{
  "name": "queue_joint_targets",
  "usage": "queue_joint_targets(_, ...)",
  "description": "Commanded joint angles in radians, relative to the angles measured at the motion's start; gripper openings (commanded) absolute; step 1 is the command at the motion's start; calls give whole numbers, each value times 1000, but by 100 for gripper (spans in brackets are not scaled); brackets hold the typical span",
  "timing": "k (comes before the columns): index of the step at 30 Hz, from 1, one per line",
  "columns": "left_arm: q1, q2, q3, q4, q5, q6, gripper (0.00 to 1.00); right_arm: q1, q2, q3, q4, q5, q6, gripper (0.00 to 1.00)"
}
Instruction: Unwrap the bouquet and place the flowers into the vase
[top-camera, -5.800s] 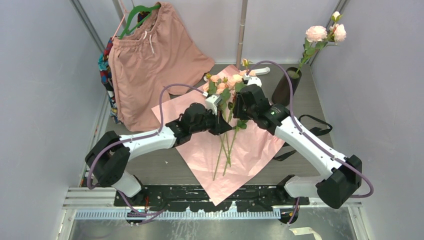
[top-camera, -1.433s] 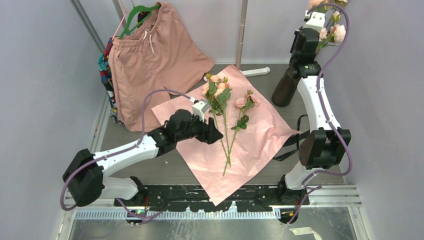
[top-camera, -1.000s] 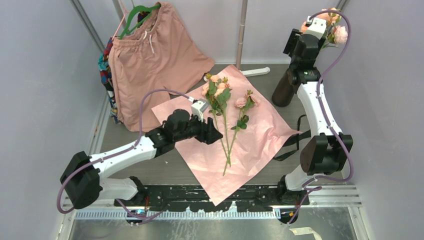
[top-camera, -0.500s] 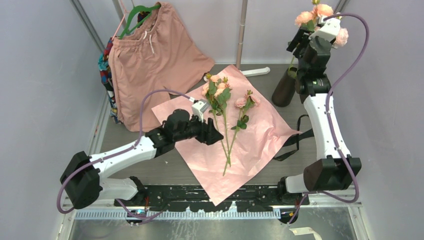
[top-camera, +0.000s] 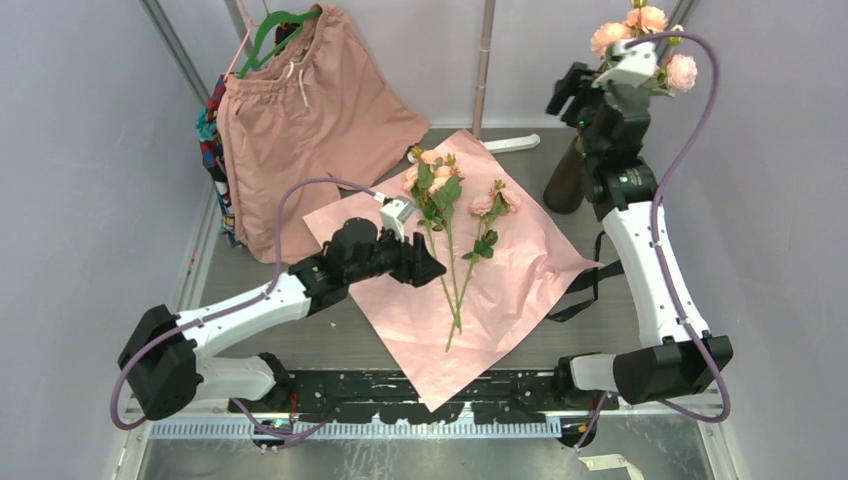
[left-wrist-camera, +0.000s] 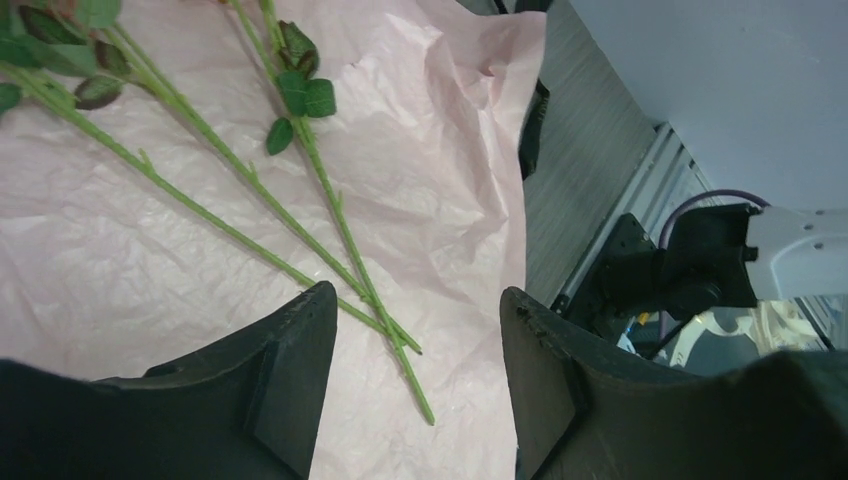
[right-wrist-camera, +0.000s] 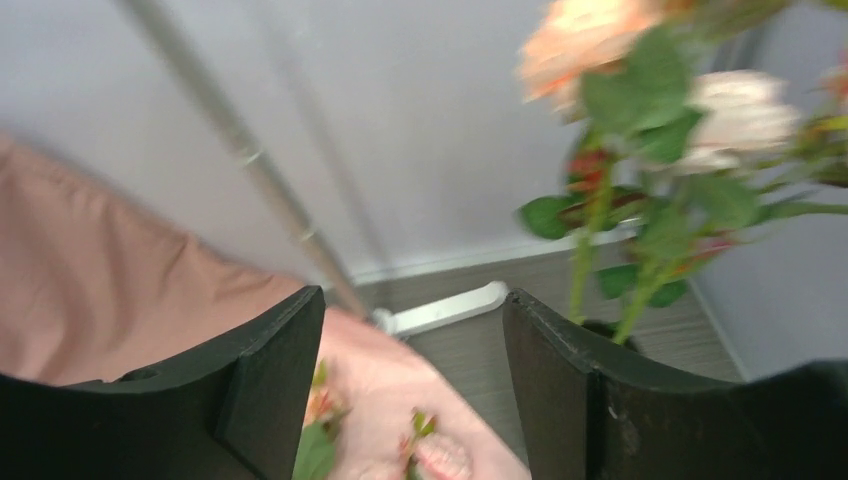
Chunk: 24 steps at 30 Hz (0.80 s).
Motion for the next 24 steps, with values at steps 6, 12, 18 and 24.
queue_joint_targets(6,9,1,105,-167,-260,-45,67,276,5,-78,-134,46,-45,73)
queue_joint_targets(12,14,-14,164,-331,-366,-110,90,306,123,-42,-422,16,134,72)
queue_joint_targets(18,13,-28,175,-397,-436,-132,94,403,329,63,-629,30,177,72)
queue_joint_targets(24,14,-41,123,-378,-447,-150,93,477,449,73,-630,22,214,70)
